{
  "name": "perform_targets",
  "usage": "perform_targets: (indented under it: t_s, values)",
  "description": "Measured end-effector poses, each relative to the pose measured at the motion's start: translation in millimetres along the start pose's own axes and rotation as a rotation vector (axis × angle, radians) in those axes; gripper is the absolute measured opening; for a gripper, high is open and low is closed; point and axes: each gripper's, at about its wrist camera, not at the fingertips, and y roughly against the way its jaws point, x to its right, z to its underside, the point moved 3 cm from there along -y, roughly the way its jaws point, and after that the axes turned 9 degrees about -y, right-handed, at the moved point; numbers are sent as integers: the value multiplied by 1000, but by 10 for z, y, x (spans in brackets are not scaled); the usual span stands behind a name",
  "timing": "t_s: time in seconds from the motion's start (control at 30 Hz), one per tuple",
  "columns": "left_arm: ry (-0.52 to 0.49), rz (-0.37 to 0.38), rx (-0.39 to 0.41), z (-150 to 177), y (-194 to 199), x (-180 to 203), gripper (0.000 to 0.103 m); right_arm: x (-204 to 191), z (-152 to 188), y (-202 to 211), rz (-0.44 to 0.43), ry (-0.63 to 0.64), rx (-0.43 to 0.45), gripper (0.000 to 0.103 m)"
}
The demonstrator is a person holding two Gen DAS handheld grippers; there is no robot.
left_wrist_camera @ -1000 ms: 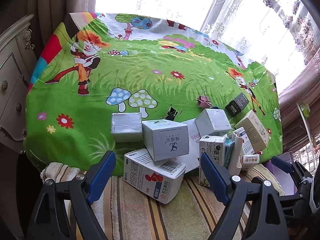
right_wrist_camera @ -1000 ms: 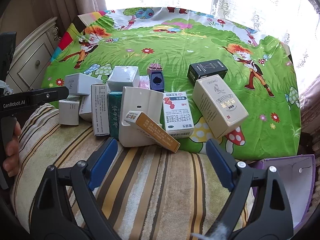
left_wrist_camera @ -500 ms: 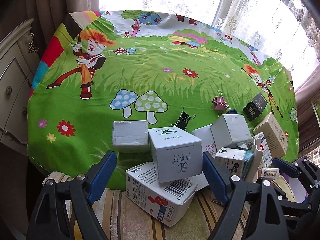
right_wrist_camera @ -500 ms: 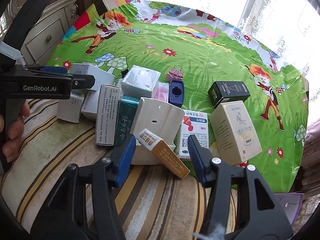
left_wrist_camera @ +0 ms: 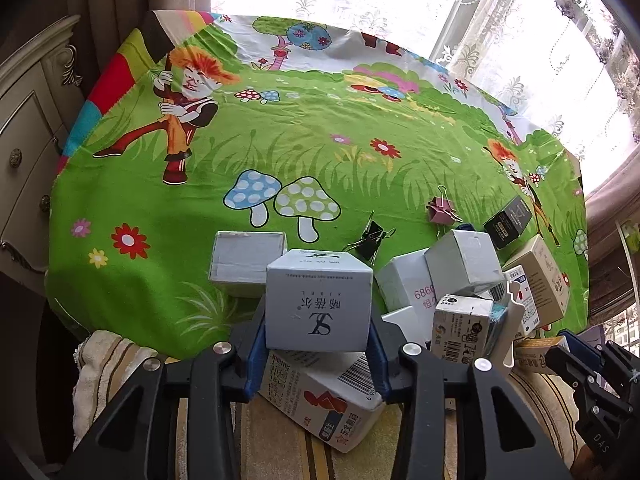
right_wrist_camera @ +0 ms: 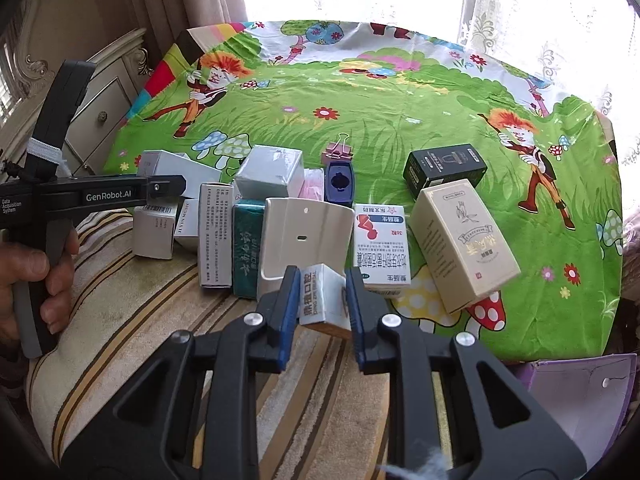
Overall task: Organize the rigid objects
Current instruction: 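Grasp the white box printed SF with left tool while right grasps small orange-labelled box, then carry both held boxes into the purple box and open both tools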
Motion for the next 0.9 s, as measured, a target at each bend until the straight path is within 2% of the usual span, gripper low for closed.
perform_targets:
  t_s: [0.3,0.47,0.57,0.73,0.9]
  values:
    - [56,11,52,17,110,-103,43,272,55,120,-35,-133,14,25]
    - [66,10,88,15,194,-126,43,517,90,195,-86,-251,22,22]
    - [65,12,95,19,211,-128,43,626,117,195,-96,-302,8,18]
    - [61,18,90,25,194,-122,43,625,187,83,-88,-293,-52,18]
    - [60,12,111,25,243,-113,43,551,214,80,-63,-244,-54,18]
